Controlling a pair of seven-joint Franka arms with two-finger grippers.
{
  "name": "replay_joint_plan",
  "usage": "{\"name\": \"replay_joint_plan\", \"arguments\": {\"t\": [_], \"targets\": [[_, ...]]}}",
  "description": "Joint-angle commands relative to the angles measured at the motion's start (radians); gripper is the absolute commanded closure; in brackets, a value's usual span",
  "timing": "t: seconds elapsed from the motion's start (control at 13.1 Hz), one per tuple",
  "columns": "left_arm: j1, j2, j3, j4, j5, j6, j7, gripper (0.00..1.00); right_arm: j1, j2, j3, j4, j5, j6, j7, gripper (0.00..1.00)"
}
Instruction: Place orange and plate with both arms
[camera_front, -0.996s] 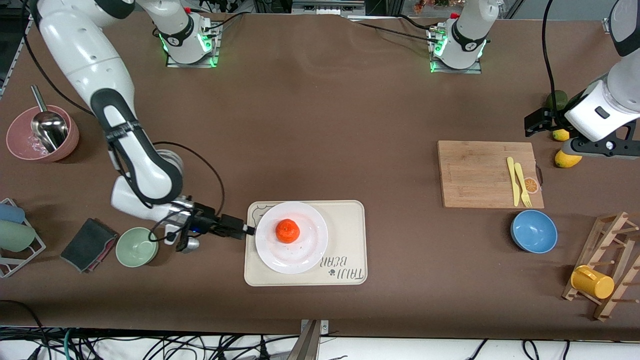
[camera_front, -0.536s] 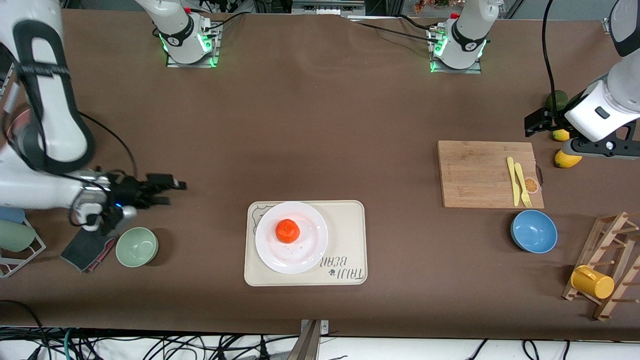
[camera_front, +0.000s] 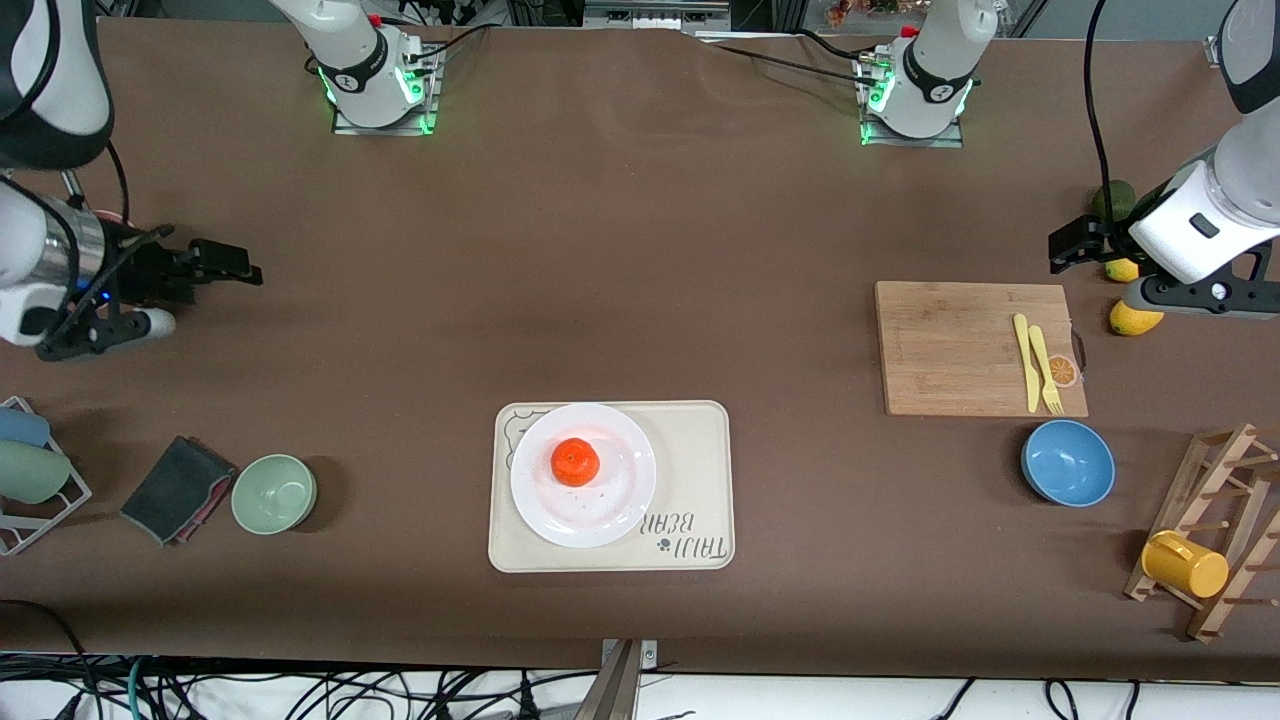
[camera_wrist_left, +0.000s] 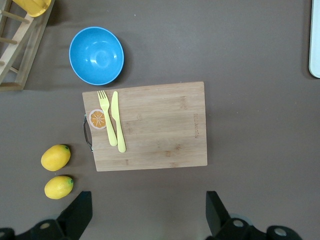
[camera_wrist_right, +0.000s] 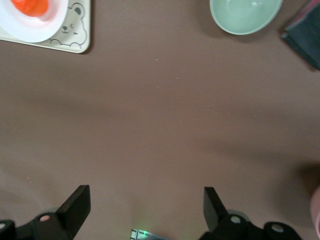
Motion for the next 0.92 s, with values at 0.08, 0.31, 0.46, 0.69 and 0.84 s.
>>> {"name": "replay_joint_plan", "arguments": {"t": [0.08, 0.31, 0.46, 0.69, 0.84], "targets": [[-0.004, 0.014, 0.000, 0.020, 0.018, -0.019, 0.021, 0.00, 0.041, -0.048, -0.100, -0.032, -0.049, 0.001, 0.018, 0.00], [-0.004, 0.014, 0.000, 0.020, 0.018, -0.019, 0.021, 0.00, 0.039, -0.047, -0.101, -0.032, -0.050, 0.009, -0.014, 0.00], [-0.004, 0.015, 0.000, 0.020, 0.018, -0.019, 0.021, 0.00, 0.038, -0.042, -0.102, -0.032, -0.062, 0.007, -0.009, 0.00], [-0.004, 0.014, 0.000, 0.020, 0.018, -0.019, 0.021, 0.00, 0.038, -0.035, -0.116, -0.032, -0.062, 0.010, -0.006, 0.00], [-0.004, 0.015, 0.000, 0.020, 0.018, -0.019, 0.021, 0.00, 0.038, -0.035, -0.116, -0.025, -0.062, 0.009, -0.008, 0.00]]}}
